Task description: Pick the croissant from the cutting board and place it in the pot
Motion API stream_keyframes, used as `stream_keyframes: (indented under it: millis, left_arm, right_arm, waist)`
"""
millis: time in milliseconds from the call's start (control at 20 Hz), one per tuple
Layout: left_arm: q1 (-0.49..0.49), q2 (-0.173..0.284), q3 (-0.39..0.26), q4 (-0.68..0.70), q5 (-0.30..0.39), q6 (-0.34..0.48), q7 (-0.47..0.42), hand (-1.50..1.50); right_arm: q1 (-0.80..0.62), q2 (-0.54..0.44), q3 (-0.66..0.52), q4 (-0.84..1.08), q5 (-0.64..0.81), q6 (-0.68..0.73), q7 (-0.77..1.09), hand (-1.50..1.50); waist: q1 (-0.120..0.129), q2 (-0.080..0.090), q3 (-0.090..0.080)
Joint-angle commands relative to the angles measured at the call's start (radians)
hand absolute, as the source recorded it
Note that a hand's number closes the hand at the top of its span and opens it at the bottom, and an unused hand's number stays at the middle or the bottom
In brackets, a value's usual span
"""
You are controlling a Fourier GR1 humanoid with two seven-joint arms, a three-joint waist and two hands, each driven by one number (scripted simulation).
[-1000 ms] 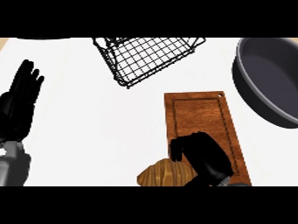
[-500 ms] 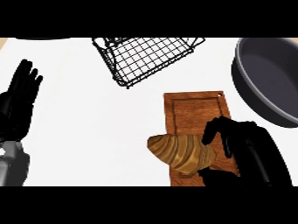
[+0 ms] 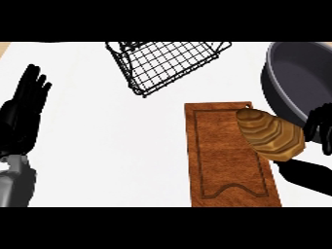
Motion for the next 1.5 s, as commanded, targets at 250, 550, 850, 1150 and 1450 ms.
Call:
stream_keyframes:
  millis: [250, 550, 850, 1150, 1450]
  left_arm:
    - [0.019, -0.025, -0.015, -0.006, -0.025, 0.008, -0.025, 0.0]
    - [-0.023, -0.016, 0.002, 0.039, -0.011, -0.01, -0.036, 0.0]
    - [-0.024, 0.005, 0.005, -0.006, 0.003, -0.026, 0.012, 0.0]
    - [-0.071, -0.027, -0.02, 0.018, -0.028, 0.014, 0.035, 0.0]
    - [0.049, -0.036, -0.028, -0.039, -0.014, -0.028, -0.038, 0.0]
  right_arm:
    - [-0.206, -0.145, -0.316, 0.303, -0.23, 0.0, -0.081, 1.5]
    - [-0.319, -0.179, -0.41, 0.583, -0.335, -0.071, -0.197, 1.5]
    - [-0.254, -0.315, -0.317, 0.757, 0.102, -0.318, -0.338, 1.5]
    - [-0.419, -0.342, -0.339, 1.211, 0.111, -0.504, -0.511, 1.5]
    - [-0.531, -0.377, -0.411, 1.551, 0.043, -0.509, -0.586, 1.5]
  waist:
    - [0.009, 0.001, 0.0]
    - [0.012, 0.005, 0.001]
    - [0.039, 0.011, 0.001]
    - [0.027, 0.009, 0.002]
    - [0.052, 0.013, 0.003]
